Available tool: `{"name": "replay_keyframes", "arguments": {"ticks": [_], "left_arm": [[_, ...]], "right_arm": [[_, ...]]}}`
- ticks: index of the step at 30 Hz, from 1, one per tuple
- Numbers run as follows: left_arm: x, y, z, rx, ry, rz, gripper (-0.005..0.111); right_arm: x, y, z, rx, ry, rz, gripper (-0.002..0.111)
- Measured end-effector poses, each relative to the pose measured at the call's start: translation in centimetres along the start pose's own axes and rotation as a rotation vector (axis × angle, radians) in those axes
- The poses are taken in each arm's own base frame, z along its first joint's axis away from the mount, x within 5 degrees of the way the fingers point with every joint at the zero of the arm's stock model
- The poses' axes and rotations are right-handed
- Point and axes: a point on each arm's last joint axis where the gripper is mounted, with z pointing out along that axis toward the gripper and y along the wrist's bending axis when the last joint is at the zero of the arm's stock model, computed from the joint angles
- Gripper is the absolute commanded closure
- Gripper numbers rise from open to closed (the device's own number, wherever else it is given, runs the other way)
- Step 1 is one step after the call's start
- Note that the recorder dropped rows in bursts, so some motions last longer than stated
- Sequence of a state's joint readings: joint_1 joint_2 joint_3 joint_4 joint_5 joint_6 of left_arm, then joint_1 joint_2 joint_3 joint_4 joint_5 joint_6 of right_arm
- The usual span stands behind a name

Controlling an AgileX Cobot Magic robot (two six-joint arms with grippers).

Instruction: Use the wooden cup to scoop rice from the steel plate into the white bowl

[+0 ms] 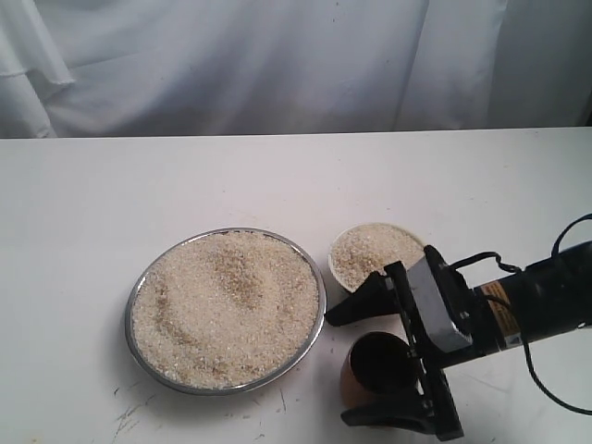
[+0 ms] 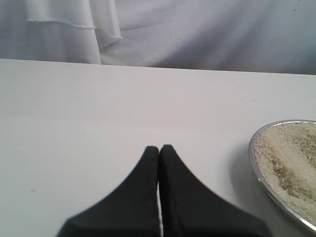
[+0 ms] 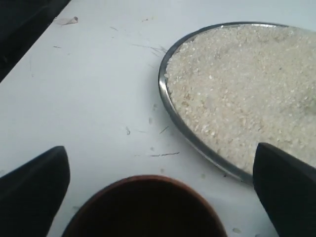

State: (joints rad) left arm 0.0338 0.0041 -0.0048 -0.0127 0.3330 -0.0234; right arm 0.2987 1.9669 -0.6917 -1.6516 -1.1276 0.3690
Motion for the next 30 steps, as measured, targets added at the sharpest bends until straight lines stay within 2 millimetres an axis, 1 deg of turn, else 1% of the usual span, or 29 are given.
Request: {"name": "replay_keyframes", "arguments": {"ticks": [4, 8, 11, 14, 16, 18, 21, 23, 25, 28, 30], "left_arm": [[0.0, 0.0, 0.0, 0.0, 0.0, 0.0, 0.107], [0.0, 0.0, 0.0, 0.0, 0.0, 0.0, 0.107], [0.0, 0.0, 0.0, 0.0, 0.0, 0.0, 0.107], [0.0, 0.0, 0.0, 0.0, 0.0, 0.0, 0.107], [0.0, 0.0, 0.0, 0.0, 0.0, 0.0, 0.107], [0.0, 0.0, 0.0, 0.0, 0.0, 0.0, 0.107], [0.0, 0.0, 0.0, 0.0, 0.0, 0.0, 0.107], [0.0, 0.0, 0.0, 0.0, 0.0, 0.0, 0.107], [0.0, 0.0, 0.0, 0.0, 0.0, 0.0, 0.107], [0.0, 0.0, 0.0, 0.0, 0.0, 0.0, 0.107], [0.0, 0.0, 0.0, 0.0, 0.0, 0.0, 0.107]], "right_arm": [[-2.4, -0.5, -1.0, 0.069, -0.034, -0.094, 0.017], [-6.4, -1.8, -2.9, 0.282, -0.118, -0.254, 0.02], [-9.7, -3.1, -4.5, 0.445, -0.195, -0.349, 0.026], [-12.3, -4.4, -6.1, 0.583, -0.296, -0.332, 0.034], [-13.5, -5.1, -6.9, 0.642, -0.358, -0.291, 0.041], [-14.2, -5.8, -7.5, 0.684, -0.422, -0.219, 0.05], [-14.8, -6.5, -8.3, 0.72, -0.527, -0.062, 0.068], [-14.9, -6.7, -8.6, 0.721, -0.588, 0.054, 0.08], [-14.9, -6.9, -8.8, 0.719, -0.631, 0.144, 0.09], [-14.7, -7.1, -8.8, 0.707, -0.655, 0.269, 0.099], [-14.4, -7.3, -8.8, 0.714, -0.641, 0.329, 0.102]]}}
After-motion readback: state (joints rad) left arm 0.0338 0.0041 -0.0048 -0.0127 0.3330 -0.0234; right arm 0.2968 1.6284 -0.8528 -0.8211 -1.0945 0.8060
